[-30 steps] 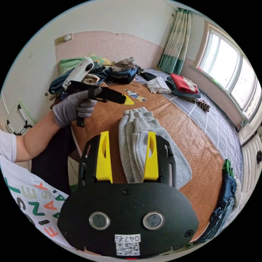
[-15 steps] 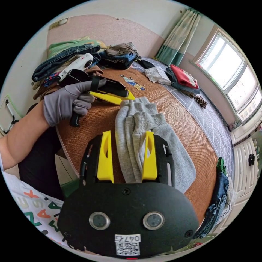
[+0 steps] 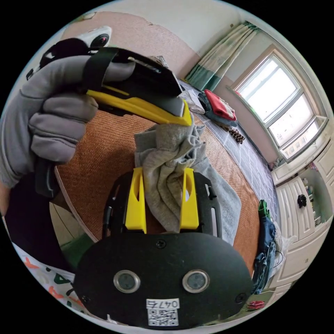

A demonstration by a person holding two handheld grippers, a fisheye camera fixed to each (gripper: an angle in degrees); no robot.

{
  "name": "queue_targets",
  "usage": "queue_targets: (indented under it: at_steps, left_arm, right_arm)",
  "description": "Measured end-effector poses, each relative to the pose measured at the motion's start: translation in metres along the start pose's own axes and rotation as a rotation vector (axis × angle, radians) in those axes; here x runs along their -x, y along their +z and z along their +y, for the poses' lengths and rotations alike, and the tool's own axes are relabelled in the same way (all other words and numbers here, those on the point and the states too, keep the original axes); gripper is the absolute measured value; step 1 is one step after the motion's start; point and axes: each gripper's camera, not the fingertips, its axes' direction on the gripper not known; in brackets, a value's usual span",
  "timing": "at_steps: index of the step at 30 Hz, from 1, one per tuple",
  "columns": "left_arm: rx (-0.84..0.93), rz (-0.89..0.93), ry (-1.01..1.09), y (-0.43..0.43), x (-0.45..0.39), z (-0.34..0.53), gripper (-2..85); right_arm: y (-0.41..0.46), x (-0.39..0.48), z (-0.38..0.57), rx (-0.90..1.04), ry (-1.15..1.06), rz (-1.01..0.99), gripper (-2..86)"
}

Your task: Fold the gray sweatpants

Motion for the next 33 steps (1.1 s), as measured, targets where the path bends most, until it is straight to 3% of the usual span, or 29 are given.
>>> queue_targets:
  at_steps: [7,13,16,23,26,29,33]
  left_arm:
    - [-0.06,0.055,-0.109,0.002,0.028,0.022,-0.3]
    - [-0.121,-0.188,-0.142,-0.013,0.055,0.025,9.3]
    - [-0.06,-0.298,-0.116,-0.003,0.058,0.021,12.8]
    - [0.036,-0.079,-0.232,0.046,0.096,0.04,11.5]
    - [0.043,0.089,-0.298,0.062,0.115,0.052,5.6]
    - [0.031,0.122,-0.292,0.069,0.11,0.059,4.4]
    - [0.034,0.132,-0.208,0.071,0.078,0.059,4.1]
  right_arm:
    - [-0.038,-0.022,0.025,-0.04,0.014,0.037,12.0]
    - [-0.047,-0.044,0.048,-0.026,-0.033,0.026,11.2]
    - [-0.053,-0.077,0.068,-0.038,0.029,-0.061,10.5]
    - [-0.058,-0.176,0.129,-0.094,0.221,-0.337,10.5]
    - [-0.065,-0.175,0.147,-0.075,0.131,-0.256,12.8]
    - [-0.071,-0.156,0.16,-0.066,0.055,-0.158,16.3]
    - [-0.059,-0.129,0.18,-0.044,-0.023,0.068,14.1]
